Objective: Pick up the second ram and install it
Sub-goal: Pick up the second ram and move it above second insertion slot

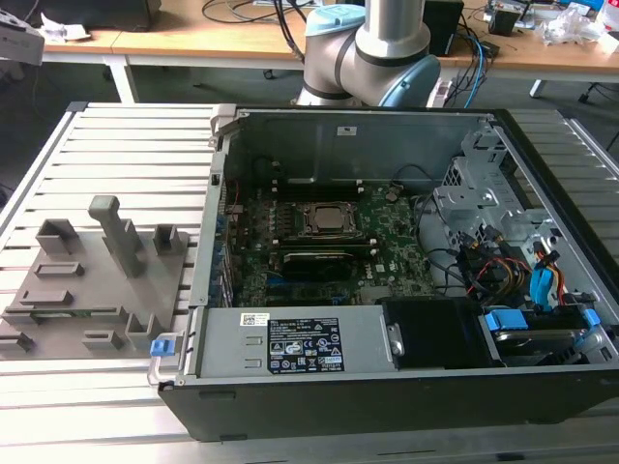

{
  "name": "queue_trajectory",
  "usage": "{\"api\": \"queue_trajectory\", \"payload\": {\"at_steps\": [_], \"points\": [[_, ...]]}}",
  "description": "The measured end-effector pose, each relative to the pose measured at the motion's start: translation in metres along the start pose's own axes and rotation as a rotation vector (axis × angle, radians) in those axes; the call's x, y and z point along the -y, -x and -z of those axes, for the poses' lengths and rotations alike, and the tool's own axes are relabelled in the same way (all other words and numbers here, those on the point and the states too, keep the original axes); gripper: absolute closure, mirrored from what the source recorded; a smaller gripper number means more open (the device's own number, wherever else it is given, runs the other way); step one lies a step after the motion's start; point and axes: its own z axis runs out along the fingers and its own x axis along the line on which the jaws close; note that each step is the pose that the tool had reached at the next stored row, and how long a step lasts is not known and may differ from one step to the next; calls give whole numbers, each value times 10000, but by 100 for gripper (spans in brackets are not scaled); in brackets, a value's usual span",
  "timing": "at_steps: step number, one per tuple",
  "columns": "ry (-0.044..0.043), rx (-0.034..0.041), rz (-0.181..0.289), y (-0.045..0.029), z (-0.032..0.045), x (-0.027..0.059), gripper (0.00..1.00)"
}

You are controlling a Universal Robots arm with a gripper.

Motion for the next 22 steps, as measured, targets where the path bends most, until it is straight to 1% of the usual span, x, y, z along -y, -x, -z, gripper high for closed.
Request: {"api": "queue_trajectory", "payload": {"at_steps": [4,5,11,12,13,14,16,17,18,19,22], "points": [[-21,55,-1238,0,-6,0,89],[-25,64,-1448,0,-7,0,89],[-25,65,-1450,0,-7,0,89],[-25,65,-1449,0,-7,0,83],[-25,65,-1450,0,-7,0,83],[-25,65,-1450,0,-7,0,76],[-25,65,-1482,0,-8,0,76],[-26,69,-1567,0,-11,0,76],[-31,81,-1805,0,-18,0,76],[-32,86,-1936,0,-19,1,76],[-34,89,-1999,0,-20,1,76]]}}
